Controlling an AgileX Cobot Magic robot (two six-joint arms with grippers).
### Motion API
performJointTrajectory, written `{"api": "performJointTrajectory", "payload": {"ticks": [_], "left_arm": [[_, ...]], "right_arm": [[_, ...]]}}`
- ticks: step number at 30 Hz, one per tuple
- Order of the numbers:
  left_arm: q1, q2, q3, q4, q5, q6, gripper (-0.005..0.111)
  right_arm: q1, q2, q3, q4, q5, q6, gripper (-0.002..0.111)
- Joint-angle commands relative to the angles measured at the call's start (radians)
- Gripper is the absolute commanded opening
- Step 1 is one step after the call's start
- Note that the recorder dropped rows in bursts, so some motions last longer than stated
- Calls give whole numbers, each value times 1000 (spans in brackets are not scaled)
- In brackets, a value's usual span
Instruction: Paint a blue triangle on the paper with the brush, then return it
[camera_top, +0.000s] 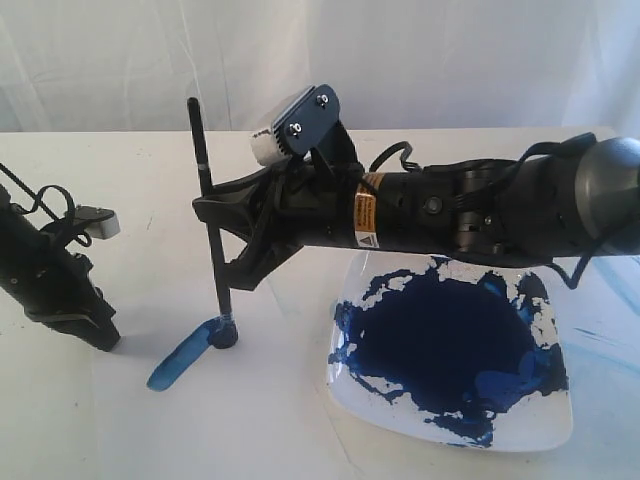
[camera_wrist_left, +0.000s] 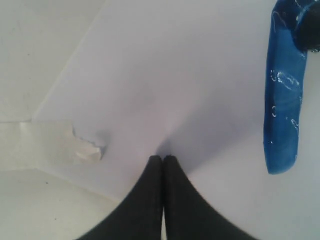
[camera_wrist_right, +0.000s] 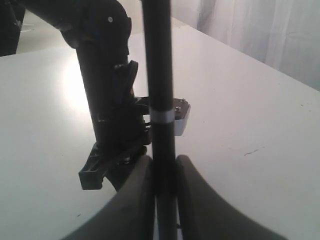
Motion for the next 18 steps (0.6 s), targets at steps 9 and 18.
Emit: {"api": "performJointTrajectory", "payload": {"ticks": [9,18], "left_arm": [[-2,-7,11,7,16,-6,0],[-2,-7,11,7,16,-6,0]], "right_arm": [[-5,-51,2,-218,95,219,0],[-5,-95,2,-311,117,326,0]]}}
